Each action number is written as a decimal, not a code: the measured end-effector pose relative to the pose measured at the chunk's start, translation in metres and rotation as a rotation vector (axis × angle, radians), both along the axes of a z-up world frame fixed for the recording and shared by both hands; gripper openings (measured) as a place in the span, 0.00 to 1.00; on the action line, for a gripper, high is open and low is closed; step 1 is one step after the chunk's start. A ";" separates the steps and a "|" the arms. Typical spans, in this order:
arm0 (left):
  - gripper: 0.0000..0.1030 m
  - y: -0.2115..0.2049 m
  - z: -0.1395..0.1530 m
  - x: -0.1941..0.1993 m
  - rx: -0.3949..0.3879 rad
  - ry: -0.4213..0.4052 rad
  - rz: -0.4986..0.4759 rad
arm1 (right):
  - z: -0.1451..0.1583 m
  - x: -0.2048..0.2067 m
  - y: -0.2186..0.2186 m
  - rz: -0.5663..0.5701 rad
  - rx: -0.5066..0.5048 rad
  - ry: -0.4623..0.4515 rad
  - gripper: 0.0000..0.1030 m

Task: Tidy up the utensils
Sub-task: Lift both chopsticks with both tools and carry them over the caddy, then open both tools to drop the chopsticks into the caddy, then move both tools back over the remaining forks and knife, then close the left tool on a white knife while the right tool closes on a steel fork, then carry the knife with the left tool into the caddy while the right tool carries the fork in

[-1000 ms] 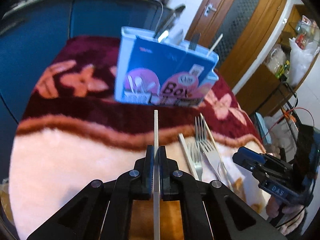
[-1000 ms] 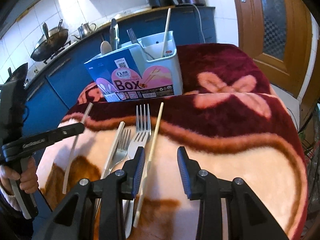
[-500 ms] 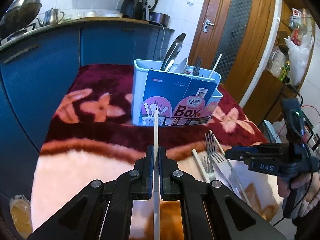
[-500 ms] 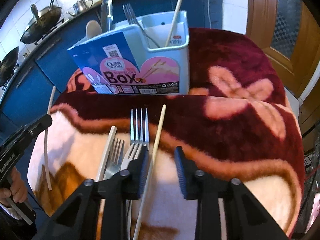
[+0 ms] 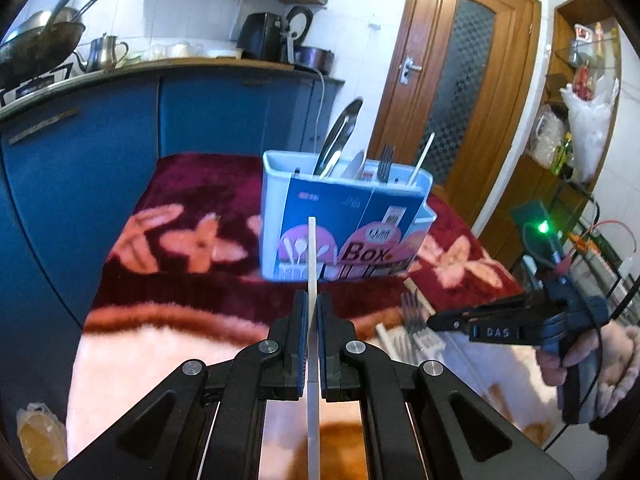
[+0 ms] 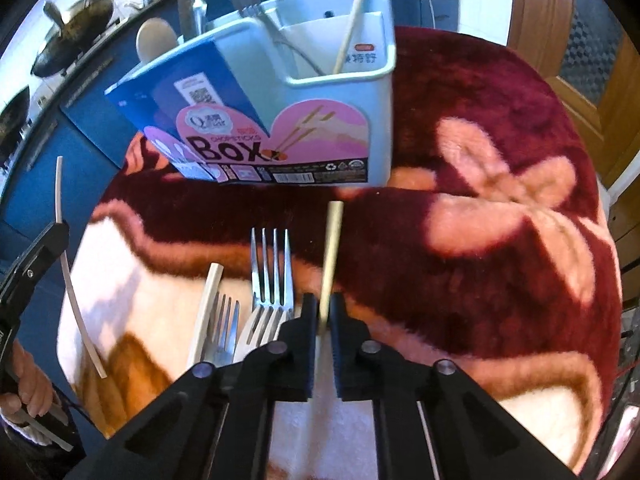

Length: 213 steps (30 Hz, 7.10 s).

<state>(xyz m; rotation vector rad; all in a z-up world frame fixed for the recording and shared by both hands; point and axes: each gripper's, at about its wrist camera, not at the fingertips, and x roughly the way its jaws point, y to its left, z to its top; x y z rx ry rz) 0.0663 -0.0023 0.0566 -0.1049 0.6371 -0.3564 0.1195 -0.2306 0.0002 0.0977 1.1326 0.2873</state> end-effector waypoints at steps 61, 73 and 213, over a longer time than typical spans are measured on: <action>0.04 -0.012 0.034 0.123 -0.113 -0.397 0.266 | 0.106 0.068 -0.015 -0.227 0.099 -0.937 0.06; 0.11 -0.016 0.030 0.109 -0.080 -0.359 0.249 | 0.097 0.060 -0.017 -0.168 0.096 -0.887 0.10; 0.06 -0.014 -0.025 -0.005 0.026 0.082 0.091 | 0.031 -0.080 0.022 0.011 0.133 -0.319 0.05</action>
